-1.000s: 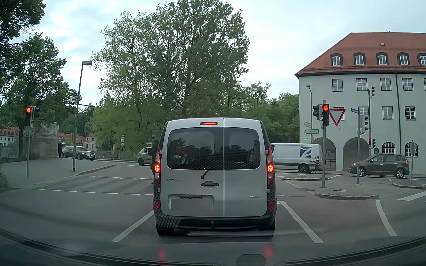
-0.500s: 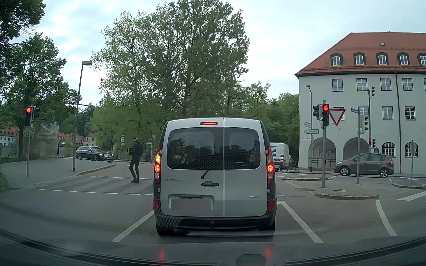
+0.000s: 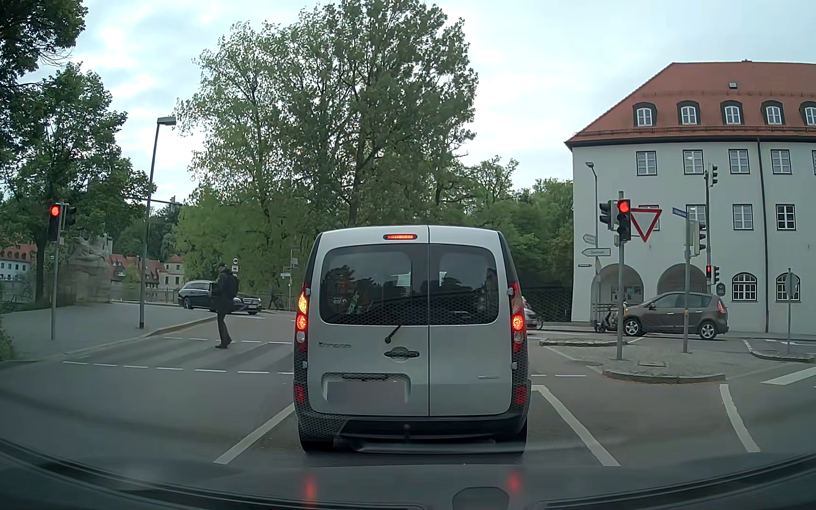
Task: Follow the waypoints while adhering to traffic rules and regulations
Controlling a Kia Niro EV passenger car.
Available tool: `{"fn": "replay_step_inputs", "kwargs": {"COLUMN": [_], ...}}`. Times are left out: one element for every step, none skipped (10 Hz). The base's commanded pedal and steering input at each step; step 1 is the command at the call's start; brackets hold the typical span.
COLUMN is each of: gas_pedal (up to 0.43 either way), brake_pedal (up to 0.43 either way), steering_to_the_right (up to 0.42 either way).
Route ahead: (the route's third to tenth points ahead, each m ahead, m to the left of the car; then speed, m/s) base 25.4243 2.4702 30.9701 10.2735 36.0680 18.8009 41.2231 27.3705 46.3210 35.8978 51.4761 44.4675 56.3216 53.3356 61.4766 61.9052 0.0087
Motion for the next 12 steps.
{"fn": "replay_step_inputs", "kwargs": {"gas_pedal": [0.000,0.000,0.000,0.000,0.000,0.000,0.000,0.000,0.000,0.000,0.000,0.000], "brake_pedal": [0.238,0.238,0.238,0.238,0.238,0.244,0.238,0.238,0.238,0.238,0.244,0.244], "steering_to_the_right": [-0.004,-0.004,-0.004,-0.004,-0.004,-0.004,-0.004,-0.004,-0.004,-0.004,-0.004,-0.004]}}
